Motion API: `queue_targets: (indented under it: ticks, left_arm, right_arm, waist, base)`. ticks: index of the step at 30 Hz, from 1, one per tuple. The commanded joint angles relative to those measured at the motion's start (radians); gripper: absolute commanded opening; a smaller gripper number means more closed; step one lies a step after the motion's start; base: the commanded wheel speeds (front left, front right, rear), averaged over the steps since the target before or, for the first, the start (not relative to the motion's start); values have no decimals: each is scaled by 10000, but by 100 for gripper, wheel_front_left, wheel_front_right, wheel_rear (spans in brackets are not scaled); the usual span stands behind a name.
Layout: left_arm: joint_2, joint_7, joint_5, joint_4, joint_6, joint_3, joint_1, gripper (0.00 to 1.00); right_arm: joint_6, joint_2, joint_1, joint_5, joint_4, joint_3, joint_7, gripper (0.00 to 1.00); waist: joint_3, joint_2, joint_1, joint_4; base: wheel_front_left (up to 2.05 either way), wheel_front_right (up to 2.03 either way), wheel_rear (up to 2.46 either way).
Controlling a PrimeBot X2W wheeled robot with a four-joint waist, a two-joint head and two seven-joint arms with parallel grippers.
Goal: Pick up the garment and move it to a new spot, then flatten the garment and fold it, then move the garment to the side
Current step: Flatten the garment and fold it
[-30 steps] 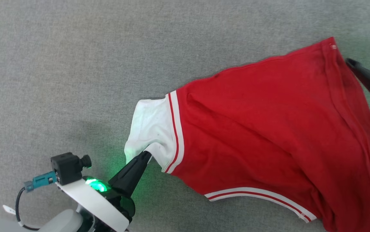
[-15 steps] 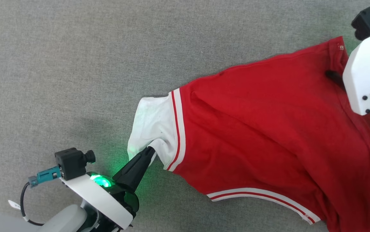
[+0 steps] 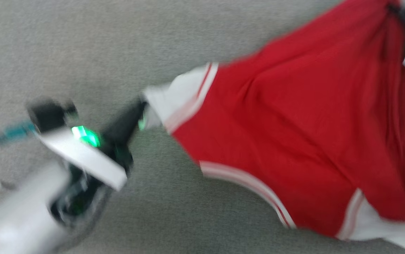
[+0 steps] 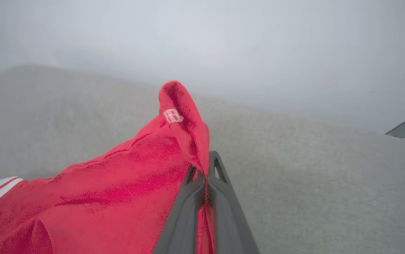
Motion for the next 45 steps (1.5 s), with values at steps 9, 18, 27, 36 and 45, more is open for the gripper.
queue_targets:
  ticks: [9,18,27,36,45]
  left_arm:
    - [-252,1045,-1703,2163,23,1433,-4759,0]
    - [-862,1213,-1692,5151,24,2491,-9539,0]
    - [-1174,1300,-1834,4974,26,2172,-9972,0]
    - [-1097,799,-2701,2862,23,1609,-5644,0]
    - [-784,115,-2459,185,23,1164,-564,0]
  right_arm:
    - [-2,939,-3104,-1186,1745,-1848,-2005,0]
    - [-16,1959,-6560,-3071,3754,-3526,-4506,0]
    - [-15,2259,-7041,-3878,5243,-3847,-5626,0]
    - [-4,1938,-3977,-2400,5227,-2215,-5735,0]
    - [-4,680,1565,244,2116,-1149,-4812,0]
  waist:
    - [525,0,0,-782]
    - [1269,0,0,-1333]
    - [1493,0,0,-1384]
    - [1284,0,0,-1287]
    - [514,0,0,-1007]
  base:
    - [0,0,0]
    - [0,0,0]
    - [0,0,0]
    - [0,0,0]
    - [0,0,0]
